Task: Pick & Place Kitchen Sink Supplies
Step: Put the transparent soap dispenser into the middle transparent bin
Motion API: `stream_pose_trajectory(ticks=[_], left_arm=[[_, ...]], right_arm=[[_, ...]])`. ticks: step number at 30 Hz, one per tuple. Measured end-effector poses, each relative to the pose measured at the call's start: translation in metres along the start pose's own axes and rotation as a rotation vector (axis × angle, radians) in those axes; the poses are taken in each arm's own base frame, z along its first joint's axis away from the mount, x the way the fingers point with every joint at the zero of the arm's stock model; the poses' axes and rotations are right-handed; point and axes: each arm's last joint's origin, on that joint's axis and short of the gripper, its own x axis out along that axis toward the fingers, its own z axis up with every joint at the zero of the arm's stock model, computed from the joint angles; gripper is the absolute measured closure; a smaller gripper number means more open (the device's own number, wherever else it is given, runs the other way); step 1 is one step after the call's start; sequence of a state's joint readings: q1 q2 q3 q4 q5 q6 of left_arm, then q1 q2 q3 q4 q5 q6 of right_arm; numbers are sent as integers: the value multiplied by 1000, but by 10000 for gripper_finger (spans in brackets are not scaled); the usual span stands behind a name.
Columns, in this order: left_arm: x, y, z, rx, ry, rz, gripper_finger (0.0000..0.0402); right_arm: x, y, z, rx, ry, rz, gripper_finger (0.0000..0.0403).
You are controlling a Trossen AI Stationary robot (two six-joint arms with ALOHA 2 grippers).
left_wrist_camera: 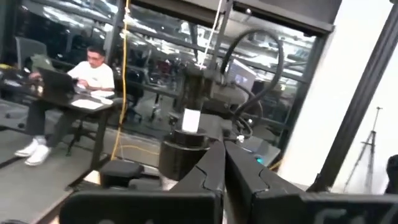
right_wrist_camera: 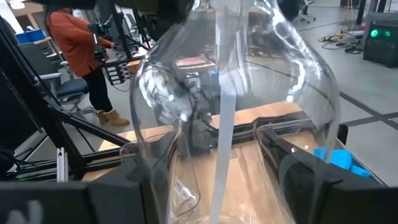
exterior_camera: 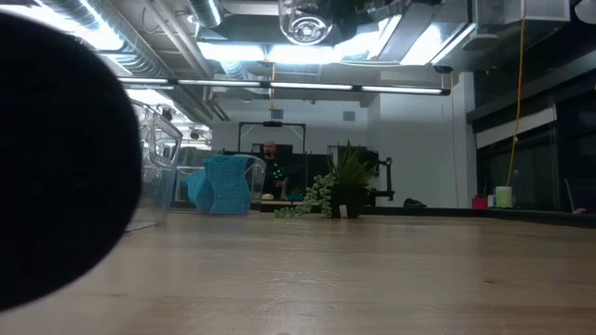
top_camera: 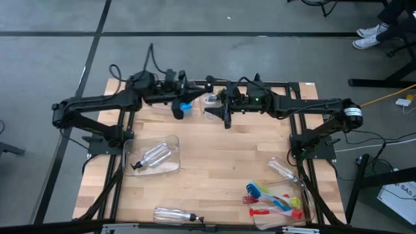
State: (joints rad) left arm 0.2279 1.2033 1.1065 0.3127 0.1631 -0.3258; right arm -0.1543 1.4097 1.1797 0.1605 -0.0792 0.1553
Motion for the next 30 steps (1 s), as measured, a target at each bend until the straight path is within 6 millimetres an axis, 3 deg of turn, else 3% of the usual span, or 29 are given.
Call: stream_pose_trajectory(ticks=[8,30], left_arm=[[14,2,-3,-8,44,-68,401],[1,27,4,56,119,94,401]], right_arm=[[1,0,-1,2,4,0,178],[1,3,-1,6,13,67,178]])
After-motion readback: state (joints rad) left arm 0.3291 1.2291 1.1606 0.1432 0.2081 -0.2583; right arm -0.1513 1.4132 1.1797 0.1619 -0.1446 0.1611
